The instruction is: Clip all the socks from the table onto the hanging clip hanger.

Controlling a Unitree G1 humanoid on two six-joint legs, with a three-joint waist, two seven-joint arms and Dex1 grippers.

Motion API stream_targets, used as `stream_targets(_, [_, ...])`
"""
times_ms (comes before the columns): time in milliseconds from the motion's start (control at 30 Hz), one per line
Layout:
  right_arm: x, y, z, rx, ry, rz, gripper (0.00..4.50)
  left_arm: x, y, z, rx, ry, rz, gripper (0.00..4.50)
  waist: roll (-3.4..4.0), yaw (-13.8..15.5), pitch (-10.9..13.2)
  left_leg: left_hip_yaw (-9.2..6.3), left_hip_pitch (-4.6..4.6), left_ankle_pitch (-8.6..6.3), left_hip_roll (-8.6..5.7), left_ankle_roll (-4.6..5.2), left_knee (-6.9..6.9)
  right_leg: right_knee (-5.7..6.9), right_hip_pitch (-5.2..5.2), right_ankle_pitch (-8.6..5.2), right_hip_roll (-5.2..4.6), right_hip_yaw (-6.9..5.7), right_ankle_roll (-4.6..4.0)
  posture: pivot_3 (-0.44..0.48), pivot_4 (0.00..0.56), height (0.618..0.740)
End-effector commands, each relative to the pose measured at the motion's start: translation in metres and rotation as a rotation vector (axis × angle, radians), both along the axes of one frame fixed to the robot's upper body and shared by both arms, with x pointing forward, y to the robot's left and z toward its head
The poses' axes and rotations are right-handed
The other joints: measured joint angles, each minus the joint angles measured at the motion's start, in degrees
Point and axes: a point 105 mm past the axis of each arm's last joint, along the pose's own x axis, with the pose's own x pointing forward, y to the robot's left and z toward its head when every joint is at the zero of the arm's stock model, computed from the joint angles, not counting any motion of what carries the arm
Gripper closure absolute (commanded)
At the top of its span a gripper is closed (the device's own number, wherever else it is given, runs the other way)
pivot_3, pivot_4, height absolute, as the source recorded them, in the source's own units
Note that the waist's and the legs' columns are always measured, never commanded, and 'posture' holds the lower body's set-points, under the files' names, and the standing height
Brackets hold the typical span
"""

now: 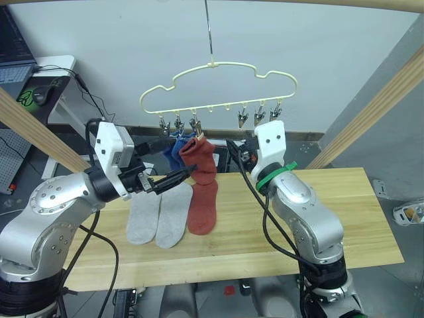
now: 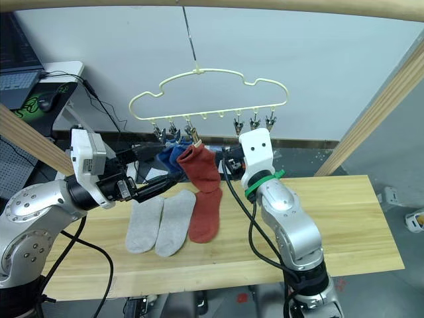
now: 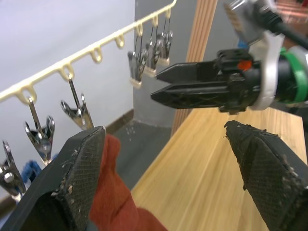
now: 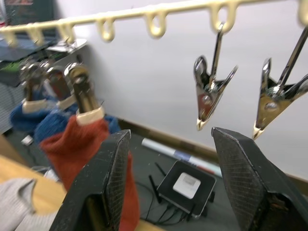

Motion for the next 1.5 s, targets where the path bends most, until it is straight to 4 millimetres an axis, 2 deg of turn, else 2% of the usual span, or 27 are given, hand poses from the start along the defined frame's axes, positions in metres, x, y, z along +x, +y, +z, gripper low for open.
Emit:
stream_targets(33, [-0.001, 0.004, 0.016, 0.036, -0.069, -0.012, 1.68, -0.006, 0.0, 0.013, -0.008, -0.087, -0.006, 0.22, 0.0, -0.01, -0.04, 0.0, 0.0, 0.0, 0.0, 0.0, 0.0, 0.0, 0.0, 0.0, 0.0, 0.0, 0.0, -0.096, 0.248, 0.74])
stream_targets(333, [0.014, 0.0, 0.023, 0.047, -0.099, -0.083, 1.68, -0.005, 0.0, 0.013, -0.001, -0.093, -0.011, 0.22, -0.07, 0.01, -0.28, -0.01, 0.0, 0.0, 0.0, 0.01, 0.0, 0.0, 0.0, 0.02, 0.01, -0.02, -0.04, -0.089, 0.241, 0.74])
stream_targets(867, [0.021, -0.006, 0.027, 0.07, -0.111, -0.095, 1.68, -0.003, -0.001, 0.012, 0.002, -0.092, -0.015, 0.22, -0.09, 0.01, -0.38, 0.0, -0.01, 0.0, 0.01, 0.01, 0.0, 0.0, 0.0, 0.03, 0.01, -0.01, -0.06, -0.095, 0.236, 0.74])
stream_targets(1067, [0.022, 0.0, 0.029, 0.088, -0.106, -0.083, 1.68, -0.002, -0.003, 0.01, 0.003, -0.089, -0.018, 0.22, -0.09, -0.01, -0.48, 0.0, -0.01, 0.0, 0.01, 0.01, 0.0, 0.0, 0.0, 0.04, 0.01, -0.02, -0.06, -0.096, 0.238, 0.74])
stream_targets(1167, [0.023, 0.003, 0.028, 0.091, -0.099, -0.082, 2.6, -0.002, -0.003, 0.01, 0.005, -0.089, -0.017, 0.22, -0.1, 0.0, -0.5, 0.0, -0.01, 0.0, 0.01, 0.01, 0.0, 0.0, 0.0, 0.04, 0.01, -0.02, -0.07, -0.095, 0.239, 0.74])
stream_targets(1500, [0.026, 0.004, 0.029, 0.096, -0.105, -0.081, 2.6, -0.003, -0.003, 0.009, 0.008, -0.083, -0.009, 0.22, -0.1, 0.0, -0.5, -0.01, -0.01, 0.0, 0.01, 0.01, 0.0, 0.0, 0.01, 0.04, 0.01, -0.02, -0.07, -0.089, 0.239, 0.74])
